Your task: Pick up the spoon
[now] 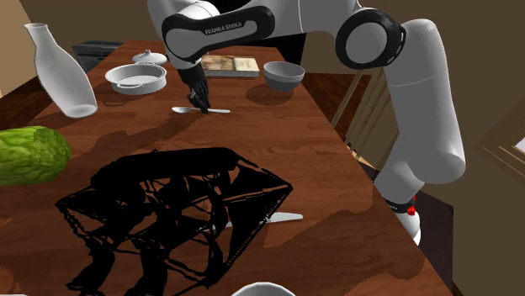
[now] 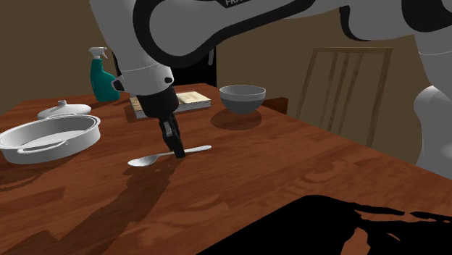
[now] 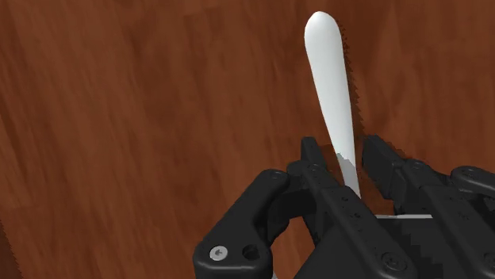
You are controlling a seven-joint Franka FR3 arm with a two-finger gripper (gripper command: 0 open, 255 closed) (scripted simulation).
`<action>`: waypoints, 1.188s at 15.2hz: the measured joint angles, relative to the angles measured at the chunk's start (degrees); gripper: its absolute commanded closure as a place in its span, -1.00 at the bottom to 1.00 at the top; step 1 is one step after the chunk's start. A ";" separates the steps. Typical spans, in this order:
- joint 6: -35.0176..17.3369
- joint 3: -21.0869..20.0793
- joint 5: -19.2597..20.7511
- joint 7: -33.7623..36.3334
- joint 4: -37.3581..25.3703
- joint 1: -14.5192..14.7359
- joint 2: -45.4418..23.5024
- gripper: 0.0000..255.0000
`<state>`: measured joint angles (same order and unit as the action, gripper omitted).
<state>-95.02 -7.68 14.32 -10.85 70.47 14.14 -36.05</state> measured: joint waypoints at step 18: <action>6.30 -0.02 -0.17 -1.10 -6.05 0.46 0.40 1.00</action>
<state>-88.72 -7.71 14.15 -11.95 64.42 14.60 -35.65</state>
